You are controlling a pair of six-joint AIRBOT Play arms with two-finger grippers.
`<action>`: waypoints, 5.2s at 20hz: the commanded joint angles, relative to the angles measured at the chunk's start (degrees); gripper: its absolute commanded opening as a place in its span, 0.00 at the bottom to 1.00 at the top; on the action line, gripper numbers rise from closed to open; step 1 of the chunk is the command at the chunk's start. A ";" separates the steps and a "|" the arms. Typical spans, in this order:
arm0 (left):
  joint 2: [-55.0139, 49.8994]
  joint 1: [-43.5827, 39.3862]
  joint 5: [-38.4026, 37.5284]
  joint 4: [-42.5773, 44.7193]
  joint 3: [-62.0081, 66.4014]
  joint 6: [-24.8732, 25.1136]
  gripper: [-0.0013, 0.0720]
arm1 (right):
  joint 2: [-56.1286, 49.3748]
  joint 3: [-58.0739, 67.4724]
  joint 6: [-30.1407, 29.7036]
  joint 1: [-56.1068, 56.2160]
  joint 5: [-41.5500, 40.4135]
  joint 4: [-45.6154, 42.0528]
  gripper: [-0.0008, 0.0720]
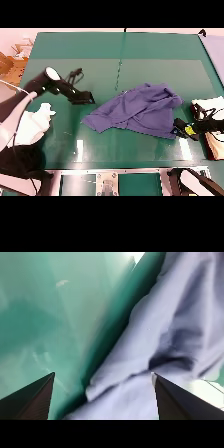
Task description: Fold the shirts.
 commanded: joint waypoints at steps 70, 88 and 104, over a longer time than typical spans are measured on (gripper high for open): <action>-16.24 22.25 -29.44 -5.38 44.04 -3.63 0.94 | -9.11 -1.81 -8.76 -12.52 5.07 7.10 0.45; -16.20 22.08 -33.27 -2.47 43.06 -7.85 0.89 | -12.92 12.26 -15.19 -15.08 -4.17 16.96 0.03; 0.26 17.99 -6.84 -2.64 -15.93 -5.92 0.83 | -19.93 13.46 -17.38 -14.86 -6.75 16.98 0.03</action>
